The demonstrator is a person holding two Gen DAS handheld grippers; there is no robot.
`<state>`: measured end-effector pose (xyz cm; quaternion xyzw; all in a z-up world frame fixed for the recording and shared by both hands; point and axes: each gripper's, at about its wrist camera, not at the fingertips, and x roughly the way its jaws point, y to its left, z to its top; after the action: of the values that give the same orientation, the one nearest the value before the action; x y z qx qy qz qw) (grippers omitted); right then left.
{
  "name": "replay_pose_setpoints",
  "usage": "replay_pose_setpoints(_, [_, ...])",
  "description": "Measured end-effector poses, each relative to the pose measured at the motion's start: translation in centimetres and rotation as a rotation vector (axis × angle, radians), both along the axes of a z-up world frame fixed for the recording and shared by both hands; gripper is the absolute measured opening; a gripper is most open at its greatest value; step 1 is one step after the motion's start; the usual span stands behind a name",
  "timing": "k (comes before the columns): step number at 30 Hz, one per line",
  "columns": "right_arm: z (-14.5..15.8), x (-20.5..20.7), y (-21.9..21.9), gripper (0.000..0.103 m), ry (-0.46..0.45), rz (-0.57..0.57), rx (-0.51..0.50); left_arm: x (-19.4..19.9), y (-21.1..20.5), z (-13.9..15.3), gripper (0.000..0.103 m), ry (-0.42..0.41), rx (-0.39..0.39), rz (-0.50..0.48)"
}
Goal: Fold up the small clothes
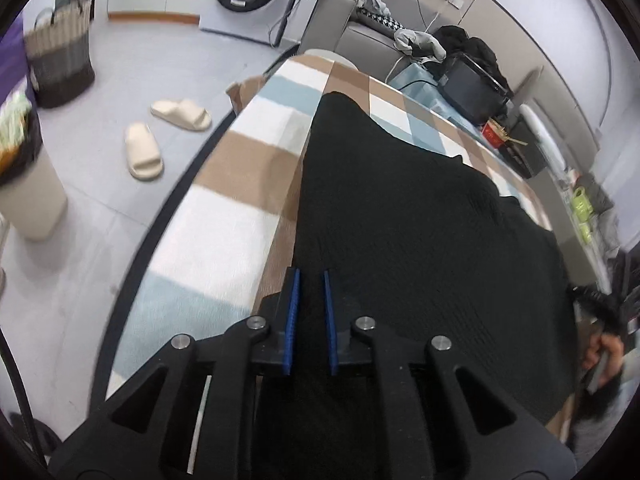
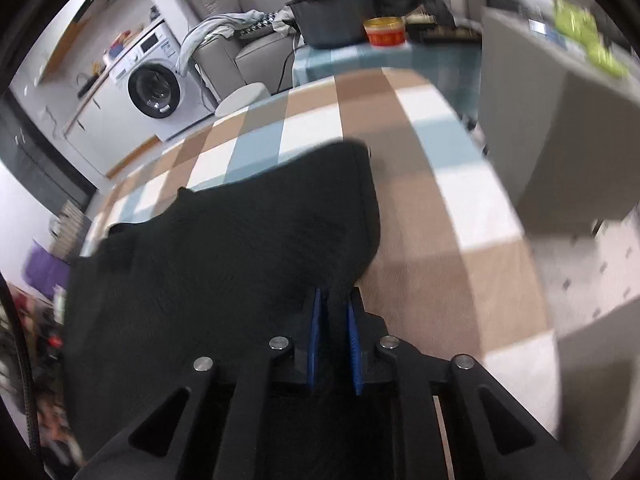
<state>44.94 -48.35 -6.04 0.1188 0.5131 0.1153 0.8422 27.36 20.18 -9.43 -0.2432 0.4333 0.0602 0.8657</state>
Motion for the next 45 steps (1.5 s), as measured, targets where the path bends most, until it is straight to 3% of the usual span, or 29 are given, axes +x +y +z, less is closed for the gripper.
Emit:
replay_pose_setpoints(2, [0.2,-1.2,-0.8,0.054,-0.002,-0.004,0.027,-0.5,0.0,0.0,0.032,0.002,0.008,-0.001])
replay_pose_setpoints(4, [0.2,-2.5,-1.2,0.059,-0.017,0.005,0.06,-0.7,-0.2,-0.1,0.037,0.01,0.005,-0.015])
replay_pose_setpoints(7, [-0.3,-4.5,-0.2,0.058,-0.007,0.091,0.054,-0.8,-1.1,-0.6,0.037,0.002,-0.002,-0.061])
replay_pose_setpoints(10, [-0.4,-5.5,1.4,0.033,-0.041,0.155,-0.039,-0.6,-2.5,-0.9,0.016,-0.01,0.022,-0.116])
replay_pose_setpoints(13, [-0.5,-6.3,2.3,0.027,-0.059,0.195,-0.118,-0.7,-3.5,-0.9,0.016,-0.008,0.081,-0.14])
replay_pose_setpoints(22, [-0.7,-10.1,0.7,0.026,-0.026,0.214,-0.148,-3.6,-5.4,-0.7,0.016,0.021,0.148,-0.192])
replay_pose_setpoints(32, [-0.7,-14.4,0.1,0.026,-0.013,0.186,-0.142,-4.7,-4.4,-1.0,0.02,0.013,0.095,-0.158])
replay_pose_setpoints(36, [0.7,-15.2,0.3,0.04,-0.03,0.123,-0.16,-6.4,-3.5,-0.3,0.027,0.015,0.064,-0.123])
replay_pose_setpoints(39, [3.0,-16.7,1.0,0.063,-0.115,0.072,-0.162,-8.4,-3.1,0.7,0.039,0.009,0.088,-0.065])
replay_pose_setpoints(41, [4.2,-17.7,2.0,0.084,-0.153,0.057,-0.184,-10.1,-3.6,1.7,0.053,-0.001,0.125,-0.029])
replay_pose_setpoints(45, [5.4,-19.4,5.2,0.089,-0.214,0.095,-0.169,-12.5,-6.1,2.7,0.067,-0.051,0.139,-0.052])
